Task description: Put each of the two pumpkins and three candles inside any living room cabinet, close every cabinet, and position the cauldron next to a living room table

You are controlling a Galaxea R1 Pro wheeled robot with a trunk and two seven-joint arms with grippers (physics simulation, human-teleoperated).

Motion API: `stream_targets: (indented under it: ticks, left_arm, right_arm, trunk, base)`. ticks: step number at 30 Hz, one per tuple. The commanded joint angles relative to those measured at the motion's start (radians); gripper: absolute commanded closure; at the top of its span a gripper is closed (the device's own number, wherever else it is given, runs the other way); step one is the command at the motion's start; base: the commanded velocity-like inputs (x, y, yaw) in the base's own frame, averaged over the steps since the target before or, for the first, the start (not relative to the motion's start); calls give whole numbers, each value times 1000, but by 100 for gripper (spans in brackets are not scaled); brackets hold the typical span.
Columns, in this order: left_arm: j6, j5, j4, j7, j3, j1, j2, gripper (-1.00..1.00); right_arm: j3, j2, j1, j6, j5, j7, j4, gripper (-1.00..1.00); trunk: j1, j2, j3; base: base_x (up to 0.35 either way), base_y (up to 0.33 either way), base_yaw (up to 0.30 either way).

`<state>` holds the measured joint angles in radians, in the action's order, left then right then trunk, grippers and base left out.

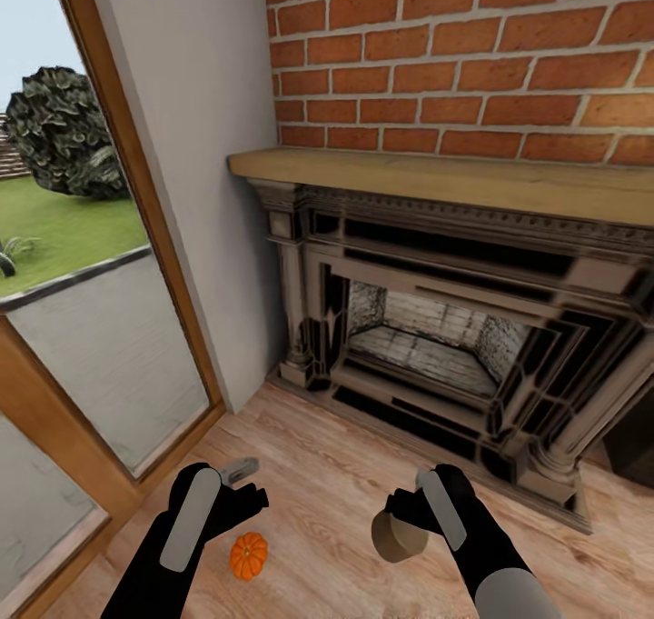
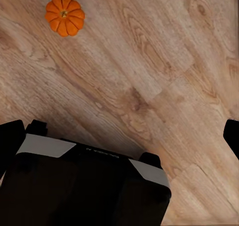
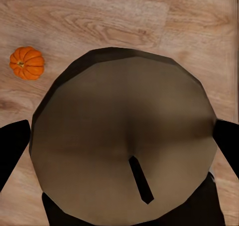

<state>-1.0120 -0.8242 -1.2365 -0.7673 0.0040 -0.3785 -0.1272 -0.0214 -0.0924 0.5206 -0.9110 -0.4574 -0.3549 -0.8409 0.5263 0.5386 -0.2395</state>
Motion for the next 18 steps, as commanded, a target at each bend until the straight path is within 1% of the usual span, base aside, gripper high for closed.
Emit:
stream_targets:
  ticks: [1,8,13,18]
  left_arm:
    - [-2,-10,-1,-10,0,-1,0,-100]
    - [-2,-10,-1,-10,1,0,0,-100]
    - [-2,-10,-1,-10,0,-1,0,-100]
    - [-2,-10,-1,-10,0,0,0,-100]
  right_arm:
    - [-2,-1,1,-2,-11,-10,-1,100]
    - [-2,-1,1,0,-11,-13,-1,100]
    - [-2,-1,1,-2,-10,-12,-1,100]
    - [-2,-1,1,0,-10,-13,-2,100]
  trunk:
    - [-4,-6,1]
    - [-30,-55,21]
    - [-50,-90,37]
    - [-69,-125,52]
  base:
    - [0,0,-260]
    - [0,0,-259]
    - [0,0,-190]
    - [0,0,-244]
